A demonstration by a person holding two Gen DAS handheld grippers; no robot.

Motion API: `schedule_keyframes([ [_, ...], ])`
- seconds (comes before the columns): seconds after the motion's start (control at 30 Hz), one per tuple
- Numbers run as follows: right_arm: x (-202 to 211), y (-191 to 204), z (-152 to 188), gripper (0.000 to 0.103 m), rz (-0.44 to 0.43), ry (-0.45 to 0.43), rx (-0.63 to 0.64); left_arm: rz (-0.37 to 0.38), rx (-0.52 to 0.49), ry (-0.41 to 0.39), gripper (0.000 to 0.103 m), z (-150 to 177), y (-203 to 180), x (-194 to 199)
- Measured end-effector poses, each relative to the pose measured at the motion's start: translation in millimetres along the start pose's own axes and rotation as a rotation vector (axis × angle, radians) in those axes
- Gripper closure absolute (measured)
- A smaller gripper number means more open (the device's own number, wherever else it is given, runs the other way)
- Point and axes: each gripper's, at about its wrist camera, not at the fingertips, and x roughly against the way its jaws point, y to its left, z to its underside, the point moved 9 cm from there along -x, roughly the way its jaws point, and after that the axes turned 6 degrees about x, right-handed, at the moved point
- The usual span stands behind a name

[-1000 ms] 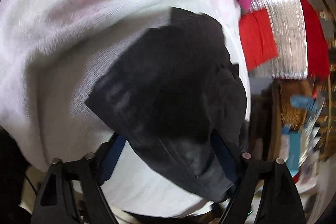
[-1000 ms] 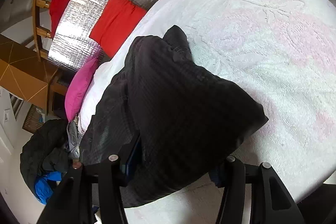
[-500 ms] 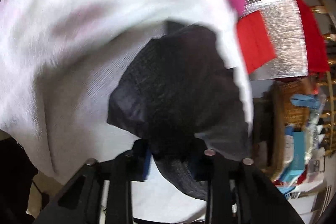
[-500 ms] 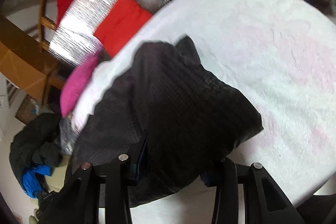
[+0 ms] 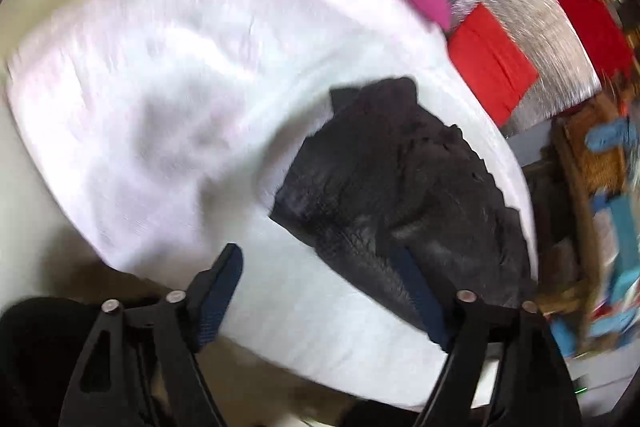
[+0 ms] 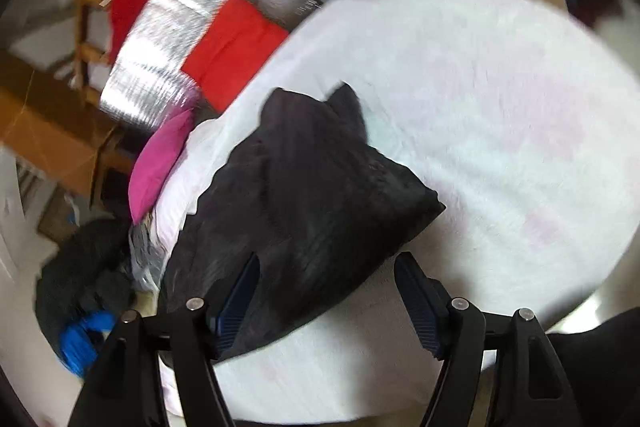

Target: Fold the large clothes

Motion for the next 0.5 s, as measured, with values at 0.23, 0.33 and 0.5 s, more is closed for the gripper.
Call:
schedule_keyframes([
  [0.23,46.0,71.0,18.4,0.029,0.035,-0.065,0.274,-0.104,-0.311,-0.223,0.017,30.4,-53.4,63.4],
  [0.33,65.5,109.2,29.6,0.029,0.050,-0.099,0.419,-0.128,-0.418,-0.271,0.017,43.1,-75.9,86.2],
  [0.5,100.3,159.7,47.6,0.029,0.052,-0.160,0.572,-0.159,-0.513,-0.384,0.013,52.2,-103.7,125.6],
])
